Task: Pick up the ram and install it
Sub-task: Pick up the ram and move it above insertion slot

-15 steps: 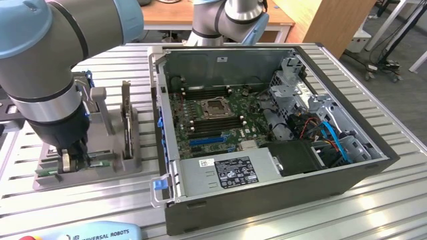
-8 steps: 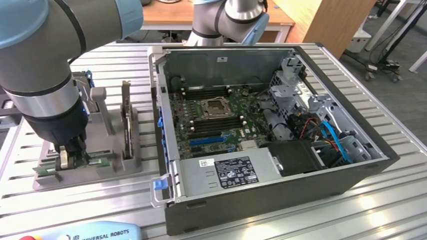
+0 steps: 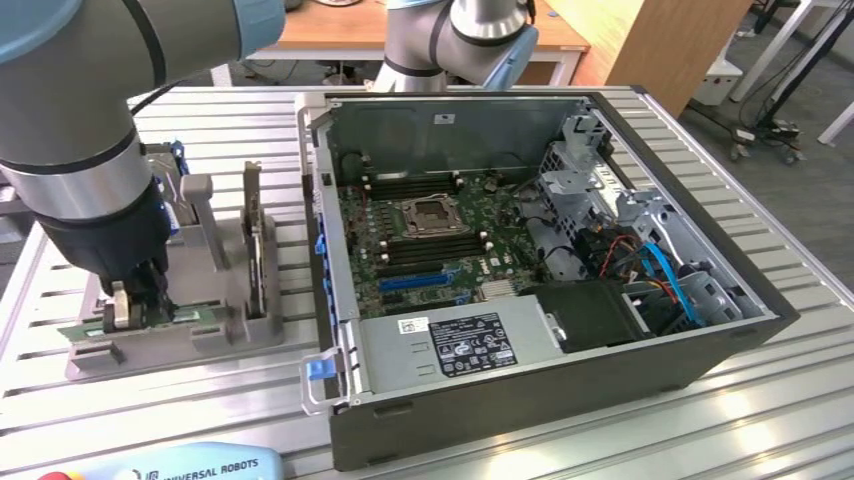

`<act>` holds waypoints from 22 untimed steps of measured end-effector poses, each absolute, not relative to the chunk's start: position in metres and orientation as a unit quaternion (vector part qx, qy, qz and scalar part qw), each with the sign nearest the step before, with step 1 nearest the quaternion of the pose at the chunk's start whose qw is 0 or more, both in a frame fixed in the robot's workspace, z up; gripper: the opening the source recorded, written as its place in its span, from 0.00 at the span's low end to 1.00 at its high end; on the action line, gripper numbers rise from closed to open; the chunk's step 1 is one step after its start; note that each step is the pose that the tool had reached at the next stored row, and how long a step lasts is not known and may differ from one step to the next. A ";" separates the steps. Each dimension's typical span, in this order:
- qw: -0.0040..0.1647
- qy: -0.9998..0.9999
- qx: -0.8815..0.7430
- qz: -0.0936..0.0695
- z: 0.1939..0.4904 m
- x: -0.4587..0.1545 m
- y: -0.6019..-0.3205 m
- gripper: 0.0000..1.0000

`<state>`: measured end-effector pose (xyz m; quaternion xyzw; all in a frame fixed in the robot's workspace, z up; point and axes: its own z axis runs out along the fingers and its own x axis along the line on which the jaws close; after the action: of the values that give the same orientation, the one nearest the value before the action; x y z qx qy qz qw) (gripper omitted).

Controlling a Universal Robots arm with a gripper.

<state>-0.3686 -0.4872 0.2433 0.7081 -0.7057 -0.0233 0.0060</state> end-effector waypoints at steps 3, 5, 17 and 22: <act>0.006 -0.706 0.708 -0.023 0.250 -0.369 -0.487 0.11; 0.006 -0.706 0.708 -0.023 0.255 -0.369 -0.487 0.11; 0.007 -0.706 0.708 -0.022 0.281 -0.369 -0.487 0.11; 0.007 -0.706 0.708 -0.022 0.289 -0.369 -0.487 0.11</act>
<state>-0.3686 -0.4871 0.2891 0.7081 -0.7057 -0.0225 0.0068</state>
